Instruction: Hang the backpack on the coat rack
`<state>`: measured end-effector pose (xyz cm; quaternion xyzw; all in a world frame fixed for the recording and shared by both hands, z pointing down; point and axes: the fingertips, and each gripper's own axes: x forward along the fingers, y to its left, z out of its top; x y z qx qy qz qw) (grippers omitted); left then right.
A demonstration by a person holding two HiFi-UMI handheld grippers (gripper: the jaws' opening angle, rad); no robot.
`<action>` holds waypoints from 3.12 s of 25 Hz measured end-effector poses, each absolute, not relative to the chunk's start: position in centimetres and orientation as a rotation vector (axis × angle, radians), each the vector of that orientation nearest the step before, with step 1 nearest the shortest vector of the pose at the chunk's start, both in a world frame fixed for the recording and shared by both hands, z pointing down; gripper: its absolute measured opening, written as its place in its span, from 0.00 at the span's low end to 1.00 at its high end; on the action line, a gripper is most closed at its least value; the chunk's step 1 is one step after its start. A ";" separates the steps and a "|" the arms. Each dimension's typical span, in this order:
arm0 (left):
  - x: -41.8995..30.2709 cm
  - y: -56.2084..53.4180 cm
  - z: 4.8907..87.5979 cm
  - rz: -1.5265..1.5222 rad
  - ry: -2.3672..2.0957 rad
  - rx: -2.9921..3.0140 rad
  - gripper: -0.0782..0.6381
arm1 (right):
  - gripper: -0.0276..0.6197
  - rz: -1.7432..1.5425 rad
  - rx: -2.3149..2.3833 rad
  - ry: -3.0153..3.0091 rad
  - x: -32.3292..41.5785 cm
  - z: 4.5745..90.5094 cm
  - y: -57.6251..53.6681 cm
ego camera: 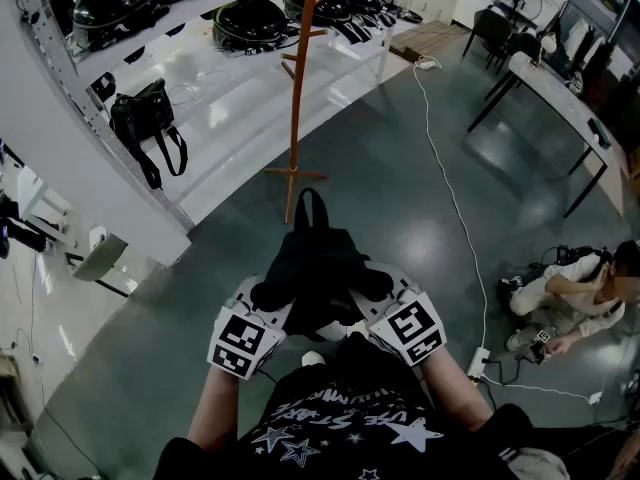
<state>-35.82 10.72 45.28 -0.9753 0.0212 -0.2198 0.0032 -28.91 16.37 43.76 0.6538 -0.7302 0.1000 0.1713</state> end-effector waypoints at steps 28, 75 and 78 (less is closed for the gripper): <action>-33.5 8.7 45.5 -0.663 0.125 -3.091 0.22 | 0.14 0.222 1.789 -2.049 -26.6 43.9 14.2; 4.2 -12.5 42.7 -0.686 0.493 -2.975 0.22 | 0.14 0.039 1.518 -2.316 12.3 41.7 -9.0; 5.3 -15.7 42.5 -0.662 0.504 -2.981 0.22 | 0.14 0.028 1.523 -2.291 13.4 41.2 -12.2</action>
